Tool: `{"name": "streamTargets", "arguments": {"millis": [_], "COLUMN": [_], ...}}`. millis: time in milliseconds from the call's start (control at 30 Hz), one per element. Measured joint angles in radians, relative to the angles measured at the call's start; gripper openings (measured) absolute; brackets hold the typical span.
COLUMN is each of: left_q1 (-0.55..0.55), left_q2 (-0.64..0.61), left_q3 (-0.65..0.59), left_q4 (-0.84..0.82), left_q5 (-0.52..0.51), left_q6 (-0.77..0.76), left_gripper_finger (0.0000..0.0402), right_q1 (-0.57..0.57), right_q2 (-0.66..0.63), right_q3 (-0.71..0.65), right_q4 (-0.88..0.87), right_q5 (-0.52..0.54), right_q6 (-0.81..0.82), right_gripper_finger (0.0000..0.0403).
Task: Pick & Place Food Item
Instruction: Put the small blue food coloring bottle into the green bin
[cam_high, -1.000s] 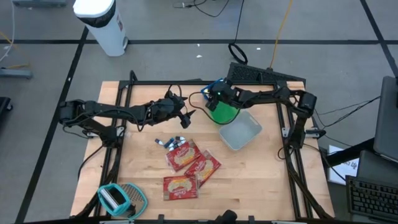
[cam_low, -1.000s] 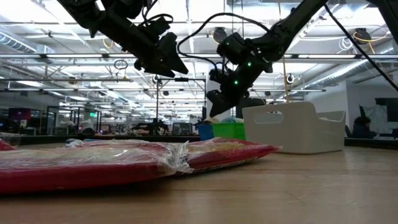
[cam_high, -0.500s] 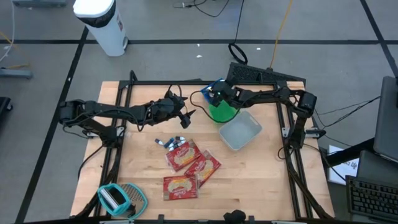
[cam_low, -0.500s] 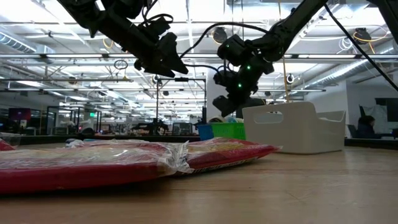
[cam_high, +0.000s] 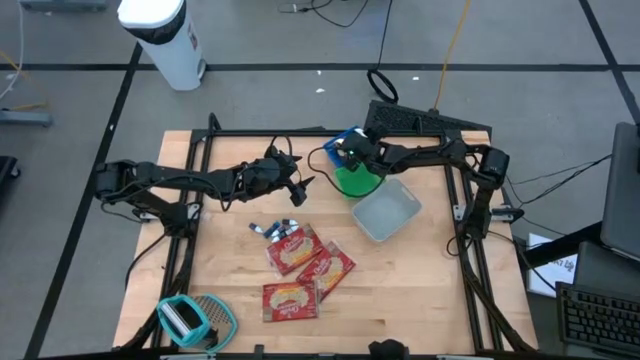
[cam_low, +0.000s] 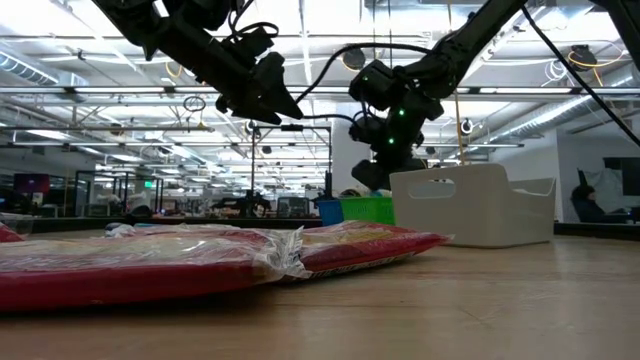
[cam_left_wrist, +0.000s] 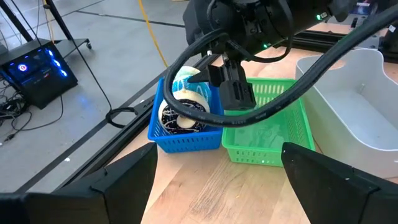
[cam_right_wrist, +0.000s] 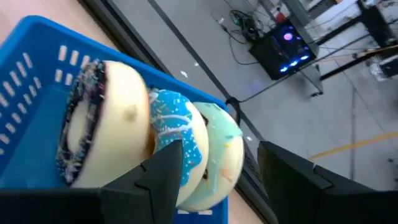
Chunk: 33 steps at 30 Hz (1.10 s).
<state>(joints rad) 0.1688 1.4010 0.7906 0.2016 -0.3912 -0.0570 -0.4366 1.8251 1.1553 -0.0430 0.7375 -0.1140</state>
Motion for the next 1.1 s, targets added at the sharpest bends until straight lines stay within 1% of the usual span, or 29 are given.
{"name": "streamTargets", "arguments": {"millis": [100, 200, 267, 433, 467, 533, 667, 733, 833, 933, 1033, 1100], "left_q1": [0.000, 0.000, 0.000, 0.000, 0.000, 0.000, -0.001, -0.002, -0.002, -0.002, -0.002, -0.003], "left_q2": [0.000, 0.000, 0.000, 0.000, 0.000, 0.000, 0.000, -0.001, -0.001, -0.001, -0.001, -0.001], "left_q3": [0.000, 0.000, 0.000, 0.000, 0.000, 0.000, 0.000, 0.000, 0.000, 0.000, 0.000, 0.000], "left_q4": [0.000, 0.000, 0.000, 0.000, 0.000, 0.000, -0.018, -0.064, -0.154, -0.230, -0.265, -0.280], "left_q5": [0.000, 0.000, 0.000, 0.000, 0.000, 0.000, 0.000, 0.000, 0.000, 0.001, 0.001, 0.024], "left_q6": [0.000, 0.000, 0.000, 0.000, 0.000, 0.000, 0.000, 0.000, -0.002, -0.045, -0.105, -0.126], "left_gripper_finger": [0.0347, 0.0347, 0.0347, 0.0347, 0.0347, 0.0347, 0.0347, 0.0347, 0.0347, 0.0347, 0.0347, 0.0347], "right_q1": [0.001, 0.011, 0.016, 0.019, 0.019, 0.018, 0.019, 0.019, 0.026, 0.040, 0.061, 0.075], "right_q2": [-0.020, -0.047, -0.068, -0.115, -0.122, -0.147, -0.208, -0.243, -0.306, -0.381, -0.469, -0.530], "right_q3": [-0.001, -0.001, -0.001, -0.001, -0.001, -0.001, -0.001, -0.001, -0.001, -0.041, -0.114, -0.170], "right_q4": [-0.022, -0.012, -0.017, -0.020, -0.020, -0.042, -0.110, -0.161, -0.247, -0.284, -0.272, -0.266], "right_q5": [0.007, -0.009, -0.046, -0.176, -0.209, -0.311, -0.583, -0.700, -0.822, -0.873, -0.872, -0.872], "right_q6": [0.010, 0.033, 0.051, 0.102, 0.111, 0.131, 0.152, 0.156, 0.157, 0.157, 0.156, 0.157], "right_gripper_finger": [0.0195, 0.0192, 0.0190, 0.0191, 0.0191, 0.0192, 0.0189, 0.0188, 0.0188, 0.0187, 0.0184, 0.0183]}}
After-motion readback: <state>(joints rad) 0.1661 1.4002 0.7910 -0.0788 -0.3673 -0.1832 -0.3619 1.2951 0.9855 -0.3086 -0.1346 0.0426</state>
